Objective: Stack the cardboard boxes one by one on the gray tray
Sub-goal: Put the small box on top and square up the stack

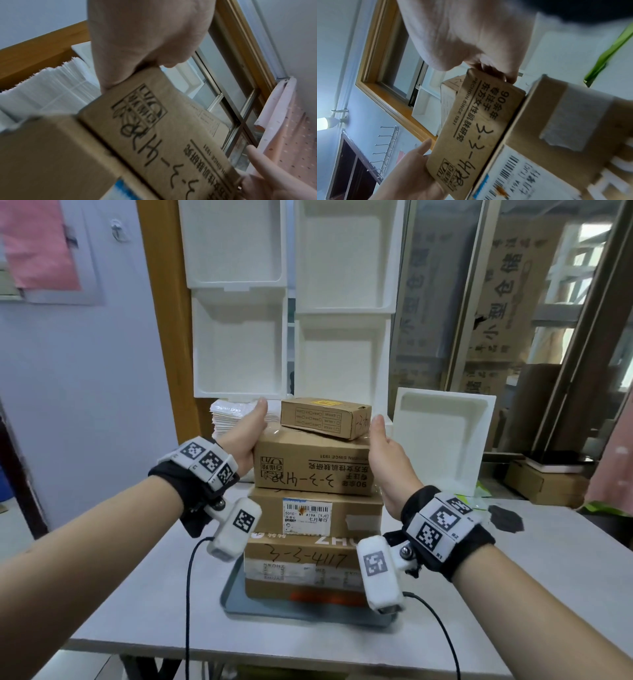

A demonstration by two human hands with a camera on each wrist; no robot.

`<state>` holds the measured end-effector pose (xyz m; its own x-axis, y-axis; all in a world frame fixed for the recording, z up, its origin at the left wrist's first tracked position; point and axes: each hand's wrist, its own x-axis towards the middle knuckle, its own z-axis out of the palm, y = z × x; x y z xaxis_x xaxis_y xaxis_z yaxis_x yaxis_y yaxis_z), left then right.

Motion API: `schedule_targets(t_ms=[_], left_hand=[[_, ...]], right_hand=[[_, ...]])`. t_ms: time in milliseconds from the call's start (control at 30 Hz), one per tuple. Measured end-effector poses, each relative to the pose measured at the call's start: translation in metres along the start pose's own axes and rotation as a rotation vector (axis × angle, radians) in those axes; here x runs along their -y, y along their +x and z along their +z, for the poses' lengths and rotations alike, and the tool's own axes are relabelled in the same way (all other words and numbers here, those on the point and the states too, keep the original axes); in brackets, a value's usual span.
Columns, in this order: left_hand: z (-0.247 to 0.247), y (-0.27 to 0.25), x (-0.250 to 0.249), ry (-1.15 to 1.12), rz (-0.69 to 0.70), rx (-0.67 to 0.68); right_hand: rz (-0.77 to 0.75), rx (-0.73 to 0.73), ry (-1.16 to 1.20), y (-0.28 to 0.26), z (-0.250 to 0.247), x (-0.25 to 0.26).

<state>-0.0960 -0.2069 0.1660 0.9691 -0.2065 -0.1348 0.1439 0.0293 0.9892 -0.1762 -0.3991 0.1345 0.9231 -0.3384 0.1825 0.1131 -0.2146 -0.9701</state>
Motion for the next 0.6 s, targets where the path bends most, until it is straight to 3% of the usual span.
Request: schedule_targets(t_ms=[400, 600], left_hand=[[0.002, 0.0, 0.012, -0.025, -0.008, 0.001], [-0.002, 0.0, -0.022, 0.051, 0.154, -0.022]], right_hand=[[0.013, -0.007, -0.068, -0.001, 0.004, -0.019], [-0.069, -0.061, -0.048, 0.01, -0.005, 0.011]])
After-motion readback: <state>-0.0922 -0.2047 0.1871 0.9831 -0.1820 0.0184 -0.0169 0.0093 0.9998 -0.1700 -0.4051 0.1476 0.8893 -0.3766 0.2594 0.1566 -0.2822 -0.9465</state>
